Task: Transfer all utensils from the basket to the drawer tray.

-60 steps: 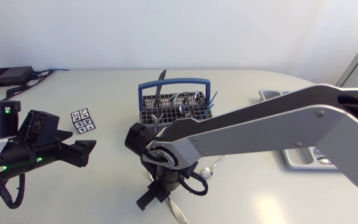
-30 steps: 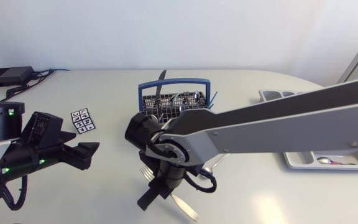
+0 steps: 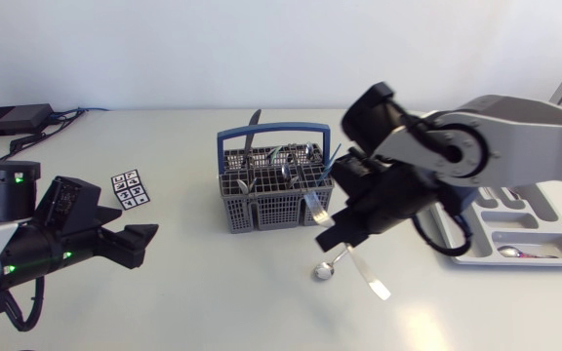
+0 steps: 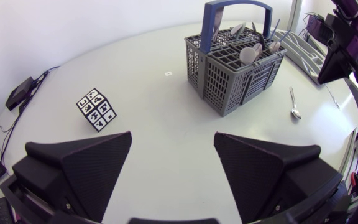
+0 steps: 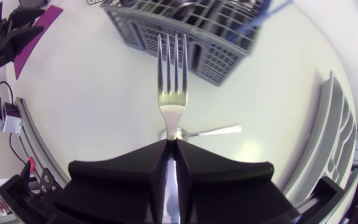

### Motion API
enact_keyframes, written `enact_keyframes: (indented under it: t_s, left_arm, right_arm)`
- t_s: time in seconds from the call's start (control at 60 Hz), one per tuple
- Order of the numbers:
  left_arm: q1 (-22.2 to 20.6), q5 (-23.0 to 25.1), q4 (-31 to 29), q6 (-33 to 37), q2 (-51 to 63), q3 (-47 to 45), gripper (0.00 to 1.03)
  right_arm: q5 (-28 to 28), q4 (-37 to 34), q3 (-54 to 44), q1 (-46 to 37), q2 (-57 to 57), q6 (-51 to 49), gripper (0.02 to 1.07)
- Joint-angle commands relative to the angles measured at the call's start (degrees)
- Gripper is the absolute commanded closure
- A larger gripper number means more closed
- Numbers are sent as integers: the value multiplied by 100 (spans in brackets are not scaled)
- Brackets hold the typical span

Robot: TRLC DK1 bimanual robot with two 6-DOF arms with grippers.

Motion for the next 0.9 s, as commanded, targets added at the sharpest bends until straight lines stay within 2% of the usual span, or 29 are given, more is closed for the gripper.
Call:
enact_keyframes:
  t_s: [0.0, 0.183, 0.433, 0.65, 0.883]
  left_arm:
    - [-53, 52, 49, -2, -52, -140, 10]
    - [-96, 43, 40, -2, -52, -105, 10]
    - [-193, 34, 32, -11, -70, -140, 10]
    - [-255, 26, 14, -2, -122, -167, 10]
    - [-360, 8, -4, 7, -157, -175, 10]
  right_arm:
    - [-117, -180, -223, -620, -465, -385, 101]
    - [-276, -320, -179, -2413, -650, -1317, 101]
    - [-566, -109, 375, -4417, 290, -2310, 101]
    - [-557, 172, 1465, -5375, 1521, -2538, 101]
    - [-451, 269, 2915, -5885, 2848, -2565, 101]
